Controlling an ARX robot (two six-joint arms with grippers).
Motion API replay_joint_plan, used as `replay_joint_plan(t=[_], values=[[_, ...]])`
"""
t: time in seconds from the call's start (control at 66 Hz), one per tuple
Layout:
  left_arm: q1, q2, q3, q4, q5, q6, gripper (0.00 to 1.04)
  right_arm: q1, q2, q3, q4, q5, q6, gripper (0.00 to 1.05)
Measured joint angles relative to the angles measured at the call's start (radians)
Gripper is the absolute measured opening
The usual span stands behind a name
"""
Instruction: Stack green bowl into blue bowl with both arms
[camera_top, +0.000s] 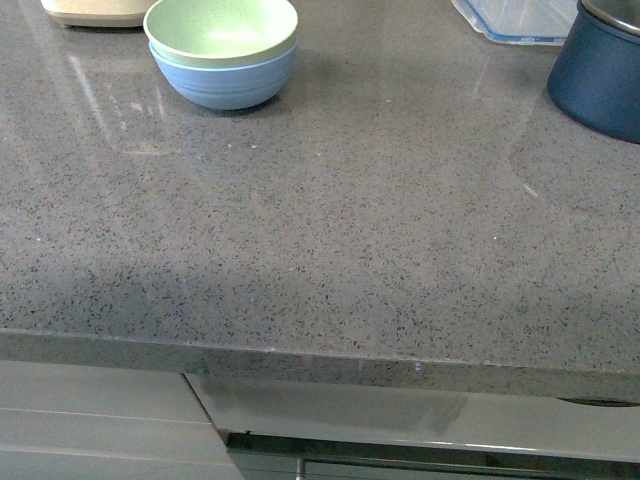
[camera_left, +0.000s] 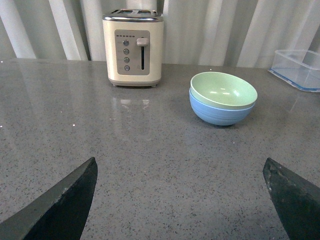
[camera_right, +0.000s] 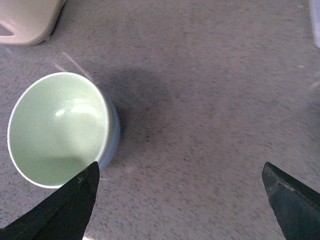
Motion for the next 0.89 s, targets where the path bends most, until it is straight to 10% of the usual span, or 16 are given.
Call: replay_joint_plan(t=[0.364,0.894], values=[[0.000,0.000,0.000,0.000,0.000,0.000,0.98,-0.343,-0.599,-0.738,0.078,-0.019,-0.059,0.95],[0.000,0.000,0.000,0.000,0.000,0.000,0.98,-0.500,-0.863,-0.942,0.068,-0.050,-0.158,0.93]])
